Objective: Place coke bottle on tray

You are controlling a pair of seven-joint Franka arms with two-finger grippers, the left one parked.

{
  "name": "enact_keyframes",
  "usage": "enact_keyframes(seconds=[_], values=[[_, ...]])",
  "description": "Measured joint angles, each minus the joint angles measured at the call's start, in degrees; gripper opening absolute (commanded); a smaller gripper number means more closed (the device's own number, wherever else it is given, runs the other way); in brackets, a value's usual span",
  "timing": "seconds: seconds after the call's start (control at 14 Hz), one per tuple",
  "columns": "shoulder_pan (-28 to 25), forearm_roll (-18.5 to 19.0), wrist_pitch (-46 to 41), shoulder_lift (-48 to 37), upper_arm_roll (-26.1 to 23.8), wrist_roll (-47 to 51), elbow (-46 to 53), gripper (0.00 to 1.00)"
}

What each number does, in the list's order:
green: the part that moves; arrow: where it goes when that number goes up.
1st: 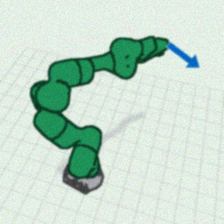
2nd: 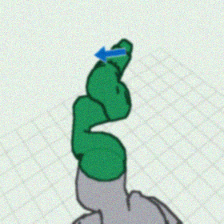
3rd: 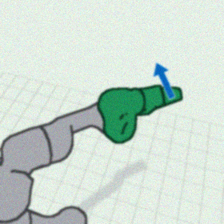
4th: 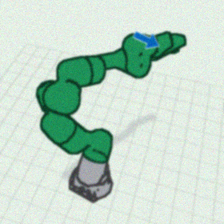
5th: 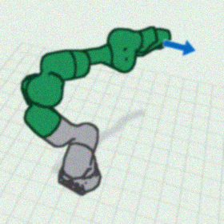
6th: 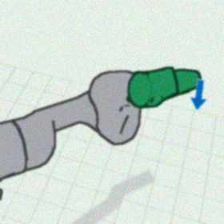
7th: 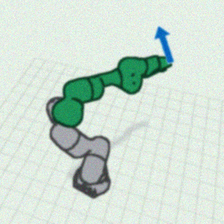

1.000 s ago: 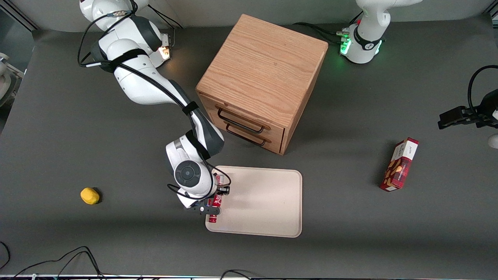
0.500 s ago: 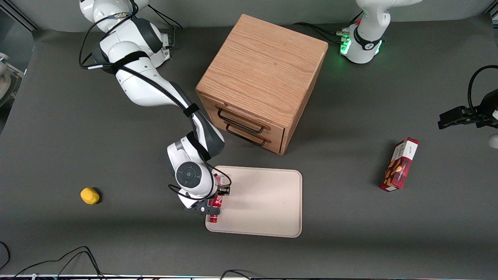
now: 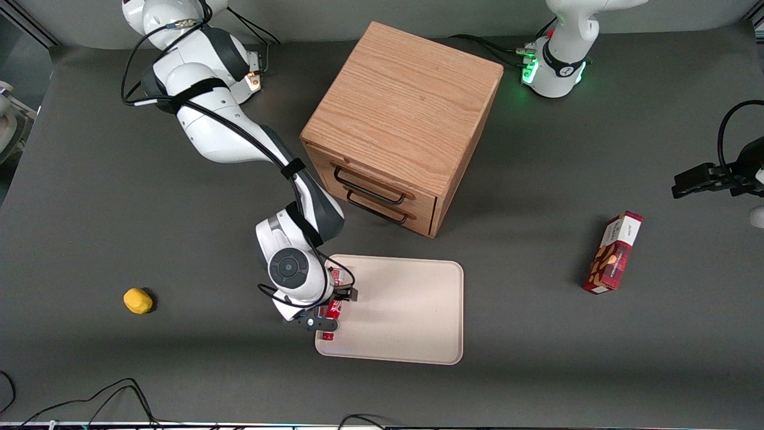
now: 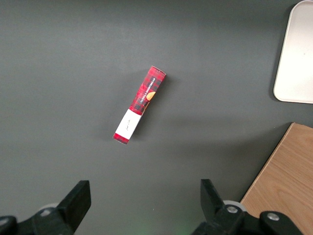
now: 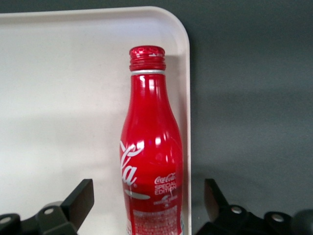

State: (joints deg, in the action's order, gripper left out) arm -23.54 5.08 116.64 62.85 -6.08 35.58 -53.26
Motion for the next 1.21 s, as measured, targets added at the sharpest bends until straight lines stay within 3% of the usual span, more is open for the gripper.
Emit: enact_keyframes(seconds=[0.29,0.64,1.0,1.21], values=[[0.0,0.0,-0.2,0.0,0.1,0.0,0.3,1.00],[1.0,0.0,-7.8,-3.4,0.2,0.0,1.3,1.00],[6.1,0.0,-11.7,-20.3,-0.3,-0.3,-14.3,1.00],[13.6,0.0,-17.6,-34.2,-4.5,-4.7,-25.3,1.00]])
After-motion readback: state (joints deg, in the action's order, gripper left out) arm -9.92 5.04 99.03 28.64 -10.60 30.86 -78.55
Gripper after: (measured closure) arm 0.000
